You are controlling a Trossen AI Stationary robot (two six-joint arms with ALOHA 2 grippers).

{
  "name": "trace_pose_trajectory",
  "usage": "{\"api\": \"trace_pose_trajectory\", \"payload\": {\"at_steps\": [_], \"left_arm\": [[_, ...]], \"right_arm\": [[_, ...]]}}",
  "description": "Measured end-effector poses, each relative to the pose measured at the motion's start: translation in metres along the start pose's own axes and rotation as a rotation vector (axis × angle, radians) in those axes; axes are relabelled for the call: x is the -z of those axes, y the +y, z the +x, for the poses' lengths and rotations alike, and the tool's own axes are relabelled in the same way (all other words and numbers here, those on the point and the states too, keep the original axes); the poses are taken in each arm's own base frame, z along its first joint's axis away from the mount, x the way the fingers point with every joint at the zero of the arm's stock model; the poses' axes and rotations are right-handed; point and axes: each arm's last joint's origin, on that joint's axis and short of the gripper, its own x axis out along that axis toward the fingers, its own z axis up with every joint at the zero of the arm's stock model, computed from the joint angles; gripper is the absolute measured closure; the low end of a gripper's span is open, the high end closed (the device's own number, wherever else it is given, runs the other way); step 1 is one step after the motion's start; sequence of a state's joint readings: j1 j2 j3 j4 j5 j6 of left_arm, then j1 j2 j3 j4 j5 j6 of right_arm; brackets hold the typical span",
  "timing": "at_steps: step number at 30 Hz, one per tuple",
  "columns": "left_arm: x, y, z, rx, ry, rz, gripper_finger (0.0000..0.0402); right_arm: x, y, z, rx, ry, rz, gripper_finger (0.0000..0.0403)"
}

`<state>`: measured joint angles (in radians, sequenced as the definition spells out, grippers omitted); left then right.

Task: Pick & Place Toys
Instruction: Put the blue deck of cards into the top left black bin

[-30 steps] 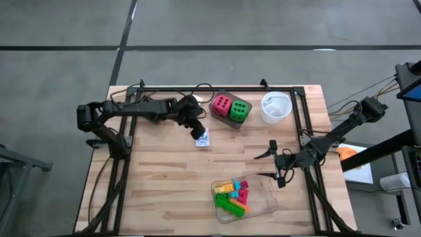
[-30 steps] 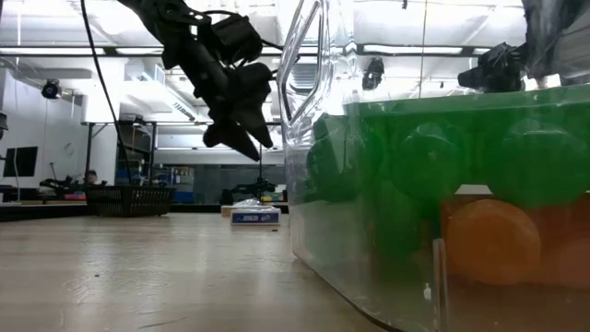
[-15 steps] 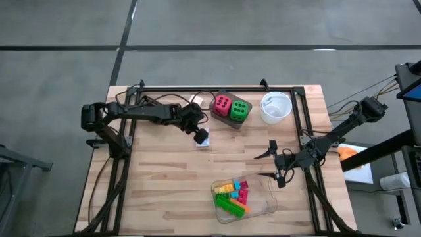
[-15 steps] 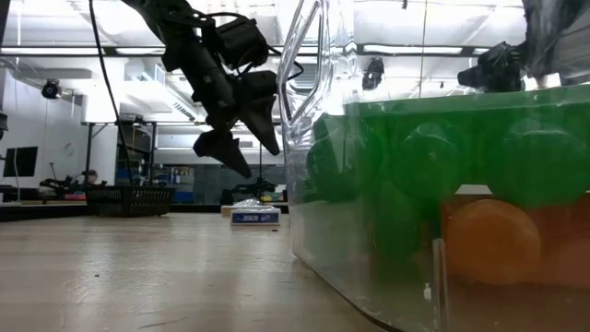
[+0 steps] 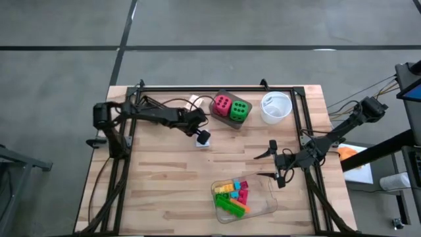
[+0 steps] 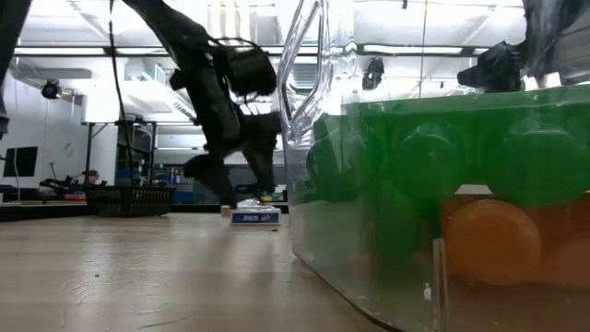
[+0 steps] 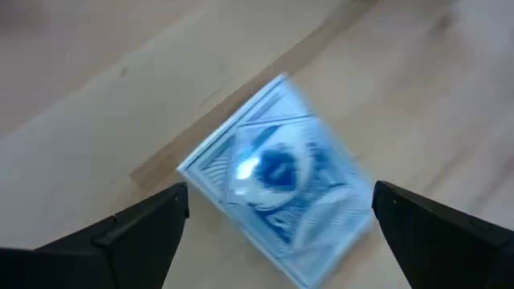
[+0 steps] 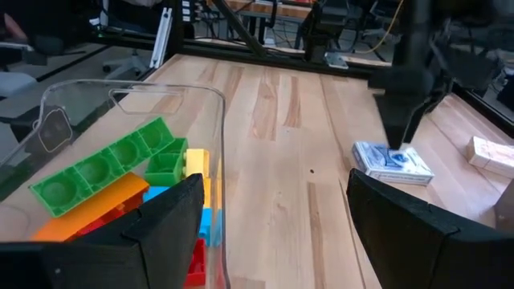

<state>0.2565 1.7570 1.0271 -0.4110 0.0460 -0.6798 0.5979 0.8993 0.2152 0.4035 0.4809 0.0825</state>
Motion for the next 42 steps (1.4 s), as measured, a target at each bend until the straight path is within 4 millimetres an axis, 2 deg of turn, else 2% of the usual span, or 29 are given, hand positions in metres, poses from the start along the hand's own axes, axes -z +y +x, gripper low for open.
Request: {"api": "trace_pose_trajectory", "payload": {"at_steps": [4, 8, 12, 18, 24, 32, 42], "left_arm": [[-0.002, 0.000, 0.016, -0.056, 0.043, 0.021, 0.0006], [-0.002, 0.003, 0.022, -0.176, 0.118, 0.097, 0.0006], [-0.003, 0.008, 0.018, -0.308, 0.160, 0.185, 0.0006], [-0.005, 0.011, 0.005, -0.356, 0.122, 0.211, 0.0006], [-0.008, 0.009, -0.005, -0.330, 0.059, 0.131, 0.0006], [-0.014, -0.002, -0.003, -0.186, -0.002, -0.072, 0.0006], [-0.011, 0.002, -0.002, -0.240, -0.008, -0.145, 0.0006]], "right_arm": [[0.001, 0.000, 0.000, 0.002, 0.007, 0.001, 0.0102], [0.001, 0.000, 0.000, 0.003, 0.009, 0.012, 0.0102], [0.003, 0.000, 0.000, 0.007, 0.019, 0.020, 0.0102], [0.004, -0.001, 0.000, 0.012, 0.025, 0.029, 0.0102], [0.004, -0.001, 0.000, 0.026, 0.024, 0.028, 0.0102], [0.004, -0.001, 0.000, 0.026, 0.023, 0.031, 0.0102], [0.004, -0.001, 0.000, 0.029, 0.023, 0.043, 0.0102]]}}
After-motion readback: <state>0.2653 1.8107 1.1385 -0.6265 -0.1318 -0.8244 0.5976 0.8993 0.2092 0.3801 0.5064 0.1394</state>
